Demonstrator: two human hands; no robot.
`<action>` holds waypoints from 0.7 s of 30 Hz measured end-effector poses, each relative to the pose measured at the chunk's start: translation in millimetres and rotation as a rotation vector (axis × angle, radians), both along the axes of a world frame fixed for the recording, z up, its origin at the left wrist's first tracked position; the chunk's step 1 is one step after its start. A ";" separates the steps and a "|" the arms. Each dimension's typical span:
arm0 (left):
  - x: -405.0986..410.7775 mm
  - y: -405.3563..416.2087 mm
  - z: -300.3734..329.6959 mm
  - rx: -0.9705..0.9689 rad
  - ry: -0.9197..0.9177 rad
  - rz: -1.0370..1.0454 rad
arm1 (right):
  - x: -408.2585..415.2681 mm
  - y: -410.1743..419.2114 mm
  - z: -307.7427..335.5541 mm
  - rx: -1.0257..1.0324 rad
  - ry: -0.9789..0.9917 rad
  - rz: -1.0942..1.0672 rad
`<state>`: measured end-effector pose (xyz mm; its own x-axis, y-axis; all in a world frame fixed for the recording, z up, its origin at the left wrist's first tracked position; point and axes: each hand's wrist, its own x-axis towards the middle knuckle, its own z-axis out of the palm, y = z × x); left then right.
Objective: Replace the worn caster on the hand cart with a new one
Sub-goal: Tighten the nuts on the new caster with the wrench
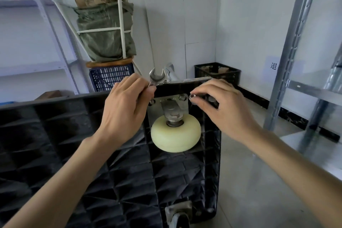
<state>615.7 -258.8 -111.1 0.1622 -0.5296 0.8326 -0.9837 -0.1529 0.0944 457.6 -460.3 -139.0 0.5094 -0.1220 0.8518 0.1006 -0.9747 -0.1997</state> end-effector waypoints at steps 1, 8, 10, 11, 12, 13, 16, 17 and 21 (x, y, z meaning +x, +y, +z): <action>-3.6 -0.4 2.9 0.021 -0.002 -0.036 | -3.2 -0.1 -7.9 0.013 -0.009 0.005; -30.0 -13.6 31.2 0.226 0.122 -0.177 | -5.1 2.4 -54.5 0.149 -0.055 0.033; -36.6 -21.4 31.7 0.302 0.148 -0.168 | -3.1 4.9 -64.7 0.184 -0.062 0.041; -38.8 -25.4 30.5 0.338 0.158 -0.150 | -2.2 5.4 -69.4 0.206 -0.069 0.048; -40.4 -29.3 29.1 0.367 0.170 -0.120 | -1.5 5.4 -73.8 0.234 -0.080 0.053; -40.8 -32.6 28.0 0.387 0.180 -0.084 | -1.0 5.1 -78.2 0.266 -0.097 0.055; -37.7 -39.8 28.9 0.428 0.189 0.004 | 2.9 4.6 -91.4 0.355 -0.156 0.061; -37.1 -41.4 29.9 0.446 0.181 0.022 | 5.5 4.7 -95.4 0.369 -0.171 0.063; -42.9 -46.8 33.4 0.521 0.131 0.070 | 18.6 8.3 -110.1 0.404 -0.226 0.097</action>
<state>572.8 -305.6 -77.7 0.2971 -0.8510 0.4330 -0.9545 -0.2773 0.1099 476.1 -452.0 -249.1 0.3424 -0.4272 0.8368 0.2715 -0.8076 -0.5234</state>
